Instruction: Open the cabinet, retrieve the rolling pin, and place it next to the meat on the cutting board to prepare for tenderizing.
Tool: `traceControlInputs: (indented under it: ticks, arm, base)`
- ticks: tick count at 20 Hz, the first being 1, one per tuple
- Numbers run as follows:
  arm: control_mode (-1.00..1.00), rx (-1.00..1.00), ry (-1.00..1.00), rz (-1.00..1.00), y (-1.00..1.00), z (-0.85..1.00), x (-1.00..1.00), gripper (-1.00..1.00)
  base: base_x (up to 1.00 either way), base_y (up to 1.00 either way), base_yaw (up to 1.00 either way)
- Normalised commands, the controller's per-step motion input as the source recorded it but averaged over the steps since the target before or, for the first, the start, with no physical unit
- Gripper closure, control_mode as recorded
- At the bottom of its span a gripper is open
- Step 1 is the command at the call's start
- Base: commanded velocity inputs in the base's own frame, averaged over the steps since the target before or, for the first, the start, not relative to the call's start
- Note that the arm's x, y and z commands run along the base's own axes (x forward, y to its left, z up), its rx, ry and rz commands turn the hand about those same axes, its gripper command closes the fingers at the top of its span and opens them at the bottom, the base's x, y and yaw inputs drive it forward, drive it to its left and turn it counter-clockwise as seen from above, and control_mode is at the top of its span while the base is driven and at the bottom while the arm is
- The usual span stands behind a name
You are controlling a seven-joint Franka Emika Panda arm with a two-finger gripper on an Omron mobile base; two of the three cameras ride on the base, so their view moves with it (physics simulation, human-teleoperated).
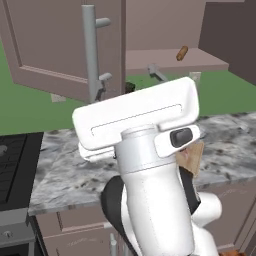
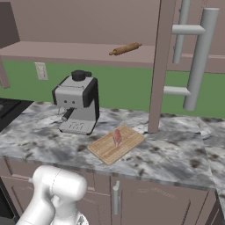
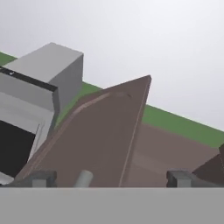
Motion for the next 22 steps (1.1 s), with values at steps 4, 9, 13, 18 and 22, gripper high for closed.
traceControlInputs:
  ticks: [4,9,13,18,22]
  arm:
    - [-1.0,0.3,0.0,0.02,-0.69,0.22,-0.74,-1.0]
    - [-1.0,0.33,0.05,0.06,-0.68,0.18,-0.5,-1.0]
    - [-1.0,0.34,0.19,0.11,-0.75,0.14,-0.02,-1.0]
    - [-1.0,0.28,0.34,0.18,-0.69,0.0,0.37,-1.0]
    - [-1.0,0.26,0.35,0.23,-0.54,-0.21,0.5,-1.0]
  base:
    - [0.0,0.0,0.0]
    - [0.0,0.0,0.0]
    - [0.0,0.0,0.0]
    - [0.0,0.0,0.0]
    - [0.0,0.0,0.0]
